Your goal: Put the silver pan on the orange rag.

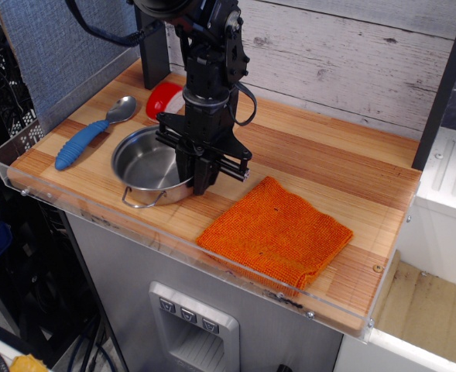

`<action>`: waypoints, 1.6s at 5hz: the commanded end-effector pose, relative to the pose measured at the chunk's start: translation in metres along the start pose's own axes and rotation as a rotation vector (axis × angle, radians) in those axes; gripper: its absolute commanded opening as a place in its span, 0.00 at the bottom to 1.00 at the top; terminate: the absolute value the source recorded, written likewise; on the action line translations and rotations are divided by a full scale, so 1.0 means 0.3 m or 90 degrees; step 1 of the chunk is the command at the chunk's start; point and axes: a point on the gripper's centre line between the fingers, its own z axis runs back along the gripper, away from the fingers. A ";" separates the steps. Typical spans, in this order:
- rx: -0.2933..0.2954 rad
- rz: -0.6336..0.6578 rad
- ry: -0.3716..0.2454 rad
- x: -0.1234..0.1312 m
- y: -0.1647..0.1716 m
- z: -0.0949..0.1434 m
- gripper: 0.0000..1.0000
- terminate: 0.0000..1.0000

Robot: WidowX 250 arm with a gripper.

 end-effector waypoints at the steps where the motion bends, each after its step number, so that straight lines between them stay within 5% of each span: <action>1: -0.010 0.034 -0.018 0.017 0.055 0.046 0.00 0.00; 2: -0.024 0.081 -0.027 0.010 0.126 0.112 0.00 0.00; 4: -0.037 0.023 -0.076 -0.029 0.030 0.246 0.00 0.00; 5: -0.051 -0.028 -0.086 -0.077 -0.053 0.265 0.00 0.00; 8: 0.002 -0.185 -0.102 -0.205 -0.295 0.226 0.00 0.00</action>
